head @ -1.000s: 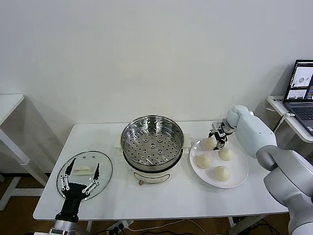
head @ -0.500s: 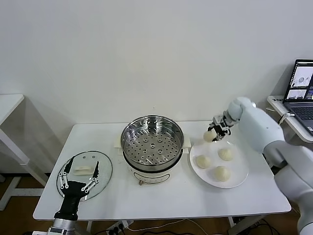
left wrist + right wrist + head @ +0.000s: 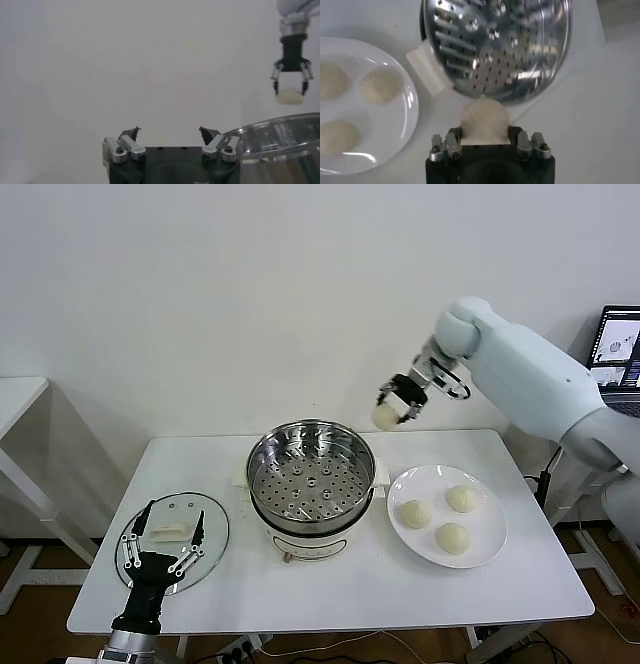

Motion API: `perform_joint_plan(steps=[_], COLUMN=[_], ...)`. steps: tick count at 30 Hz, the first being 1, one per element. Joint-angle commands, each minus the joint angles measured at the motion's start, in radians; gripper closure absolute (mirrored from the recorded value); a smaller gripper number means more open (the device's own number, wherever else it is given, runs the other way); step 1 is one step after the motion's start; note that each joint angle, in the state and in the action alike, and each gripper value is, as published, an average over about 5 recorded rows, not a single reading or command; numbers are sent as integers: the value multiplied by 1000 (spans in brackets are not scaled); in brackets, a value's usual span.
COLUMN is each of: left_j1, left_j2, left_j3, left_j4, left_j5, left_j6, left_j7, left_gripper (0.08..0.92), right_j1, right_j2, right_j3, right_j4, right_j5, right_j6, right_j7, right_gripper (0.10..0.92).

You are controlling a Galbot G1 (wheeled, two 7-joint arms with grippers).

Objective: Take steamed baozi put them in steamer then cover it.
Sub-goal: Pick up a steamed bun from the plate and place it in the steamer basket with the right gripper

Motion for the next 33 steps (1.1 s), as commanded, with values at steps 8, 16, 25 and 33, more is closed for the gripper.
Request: perform_joint_plan(steps=[8,16,25,33], left_j1=[7,6,4,1], left_j2=[-2,-2,-1,-2], left_j3=[-5,-10,-14,-18], left_j4=[-12,-7,-3,-4], left_j5=[1,0,0,-1], left_j6=[-8,-14,-19,-21], left_j7=[-2,-4,-5,-8], left_gripper=[177,177,177,177], right_j1=[-79,-140,-179,-183], right_j2=[278,379,425,422], right_j3=[-24,56,64,73], right_j4=[-155,-318,-360,-355], right_j5=[-220,-352,-380,-376], right_j6=[166,187,187,184], right_j7=[32,82,96,102], right_gripper=[389,375,348,248])
